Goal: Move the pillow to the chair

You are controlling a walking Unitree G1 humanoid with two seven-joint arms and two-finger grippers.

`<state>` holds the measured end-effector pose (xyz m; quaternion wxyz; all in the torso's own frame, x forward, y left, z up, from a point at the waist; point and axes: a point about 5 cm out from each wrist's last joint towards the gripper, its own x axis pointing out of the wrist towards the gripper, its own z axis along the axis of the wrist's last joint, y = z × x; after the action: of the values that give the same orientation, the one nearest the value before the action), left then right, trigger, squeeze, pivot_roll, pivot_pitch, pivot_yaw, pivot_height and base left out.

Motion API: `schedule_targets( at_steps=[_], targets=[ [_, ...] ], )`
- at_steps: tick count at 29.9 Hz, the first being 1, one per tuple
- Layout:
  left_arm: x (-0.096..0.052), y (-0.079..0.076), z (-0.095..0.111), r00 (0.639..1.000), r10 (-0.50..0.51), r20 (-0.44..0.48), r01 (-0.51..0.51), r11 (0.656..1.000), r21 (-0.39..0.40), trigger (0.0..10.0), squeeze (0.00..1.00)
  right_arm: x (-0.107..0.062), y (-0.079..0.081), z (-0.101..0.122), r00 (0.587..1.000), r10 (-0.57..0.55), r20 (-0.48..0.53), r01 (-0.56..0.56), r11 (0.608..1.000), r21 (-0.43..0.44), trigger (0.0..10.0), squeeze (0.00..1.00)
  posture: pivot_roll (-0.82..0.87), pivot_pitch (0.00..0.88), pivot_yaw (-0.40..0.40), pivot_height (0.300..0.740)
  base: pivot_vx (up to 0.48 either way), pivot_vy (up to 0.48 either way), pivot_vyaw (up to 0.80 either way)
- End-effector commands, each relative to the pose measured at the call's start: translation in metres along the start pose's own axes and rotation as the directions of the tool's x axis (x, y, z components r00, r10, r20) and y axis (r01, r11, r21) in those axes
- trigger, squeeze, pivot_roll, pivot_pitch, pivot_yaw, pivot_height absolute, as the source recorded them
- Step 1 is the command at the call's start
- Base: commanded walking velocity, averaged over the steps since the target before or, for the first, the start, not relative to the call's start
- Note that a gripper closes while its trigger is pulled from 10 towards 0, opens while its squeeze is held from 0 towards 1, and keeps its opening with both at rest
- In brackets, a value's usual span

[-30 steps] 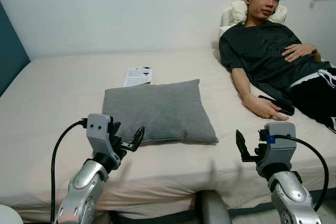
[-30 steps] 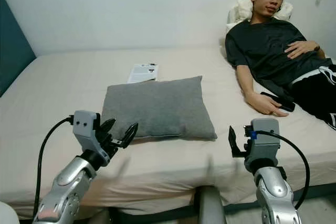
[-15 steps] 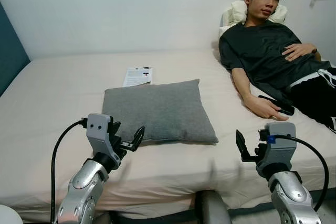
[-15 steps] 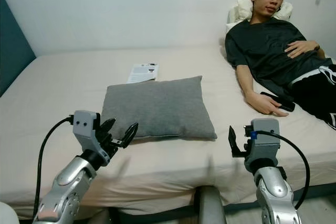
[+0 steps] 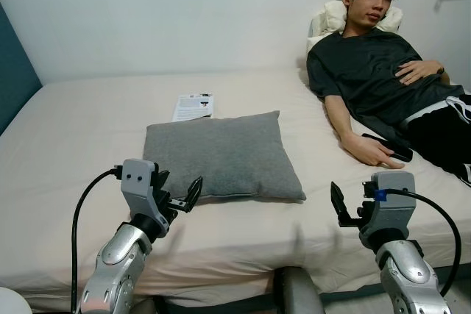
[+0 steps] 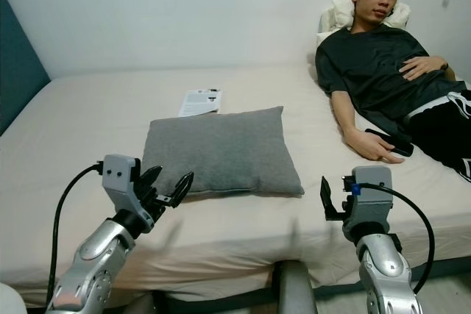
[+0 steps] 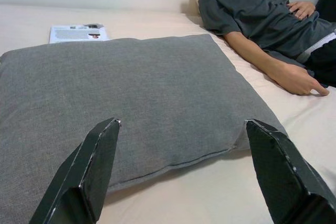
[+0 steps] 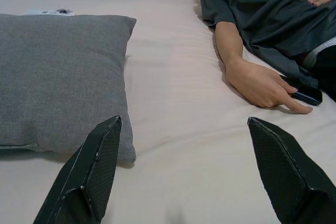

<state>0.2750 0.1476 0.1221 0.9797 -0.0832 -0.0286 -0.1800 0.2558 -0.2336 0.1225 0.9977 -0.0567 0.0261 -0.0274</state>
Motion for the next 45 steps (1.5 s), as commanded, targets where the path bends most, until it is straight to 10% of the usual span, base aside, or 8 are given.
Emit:
schedule_targets(
  at_steps=[1,45],
  targets=[
    [-0.0011,0.0037,0.0004,1.000,0.010,-0.004,-0.010,1.000,0.009,10.0,0.00,-0.0008,-0.0003,0.0017,1.000,-0.002,0.015,0.002,1.000,0.023,10.0,0.00,-0.11,0.010,0.007,0.376,0.000,0.000,0.00],
    [-0.0015,0.0032,-0.0004,1.000,0.013,-0.007,-0.013,1.000,0.015,10.0,0.00,-0.0016,-0.0009,0.0003,1.000,-0.001,0.013,0.000,0.999,0.034,10.0,0.00,-0.11,0.005,0.007,0.376,0.000,0.000,0.00]
  ],
)
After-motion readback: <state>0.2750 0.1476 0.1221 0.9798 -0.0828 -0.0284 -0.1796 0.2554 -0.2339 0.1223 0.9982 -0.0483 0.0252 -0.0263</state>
